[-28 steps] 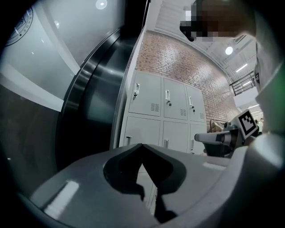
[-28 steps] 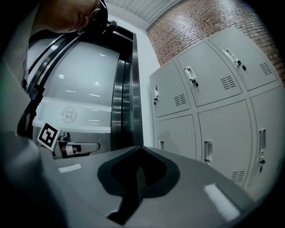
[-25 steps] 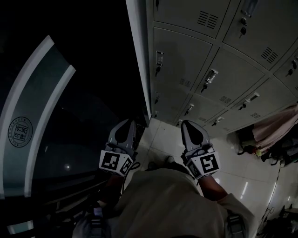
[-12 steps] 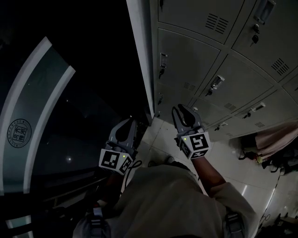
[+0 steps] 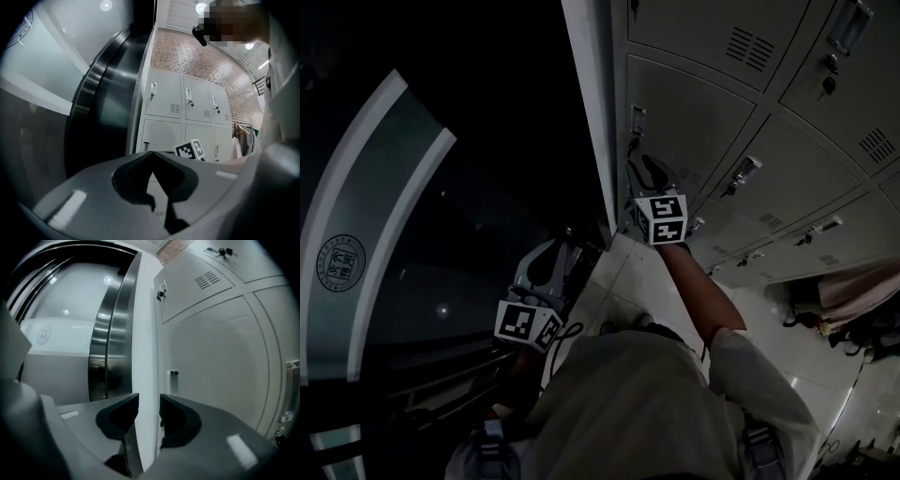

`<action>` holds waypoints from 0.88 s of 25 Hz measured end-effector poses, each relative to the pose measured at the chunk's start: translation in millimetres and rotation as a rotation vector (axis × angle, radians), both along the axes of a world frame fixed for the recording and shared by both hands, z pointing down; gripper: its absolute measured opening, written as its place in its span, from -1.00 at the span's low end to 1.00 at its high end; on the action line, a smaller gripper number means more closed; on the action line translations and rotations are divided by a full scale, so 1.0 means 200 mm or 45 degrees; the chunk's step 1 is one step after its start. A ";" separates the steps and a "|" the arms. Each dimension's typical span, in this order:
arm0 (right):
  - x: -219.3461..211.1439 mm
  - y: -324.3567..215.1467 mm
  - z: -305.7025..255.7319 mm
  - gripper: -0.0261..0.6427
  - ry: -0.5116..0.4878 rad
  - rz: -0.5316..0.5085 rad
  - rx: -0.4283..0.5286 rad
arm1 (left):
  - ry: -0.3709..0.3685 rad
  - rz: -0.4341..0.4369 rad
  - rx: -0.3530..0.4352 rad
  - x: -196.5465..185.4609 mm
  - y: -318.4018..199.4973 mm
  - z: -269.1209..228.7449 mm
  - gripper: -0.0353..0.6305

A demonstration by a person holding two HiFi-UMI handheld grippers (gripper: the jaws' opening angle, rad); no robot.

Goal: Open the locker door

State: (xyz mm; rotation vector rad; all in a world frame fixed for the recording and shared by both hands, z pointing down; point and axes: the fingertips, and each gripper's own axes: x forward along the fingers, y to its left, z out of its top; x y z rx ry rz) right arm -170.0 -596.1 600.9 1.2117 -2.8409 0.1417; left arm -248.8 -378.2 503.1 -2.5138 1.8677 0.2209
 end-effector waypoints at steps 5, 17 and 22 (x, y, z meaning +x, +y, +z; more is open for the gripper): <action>-0.12 -0.25 0.12 -0.32 0.073 0.030 -0.073 | 0.001 -0.034 -0.024 -0.06 0.02 0.03 -0.86; -0.23 -0.53 0.18 -0.39 0.150 0.115 -0.133 | 0.027 -0.111 -0.039 -0.18 0.03 0.09 -0.86; -0.25 -0.55 0.18 -0.39 0.158 0.158 -0.120 | 0.035 -0.112 -0.069 -0.19 0.02 0.14 -0.86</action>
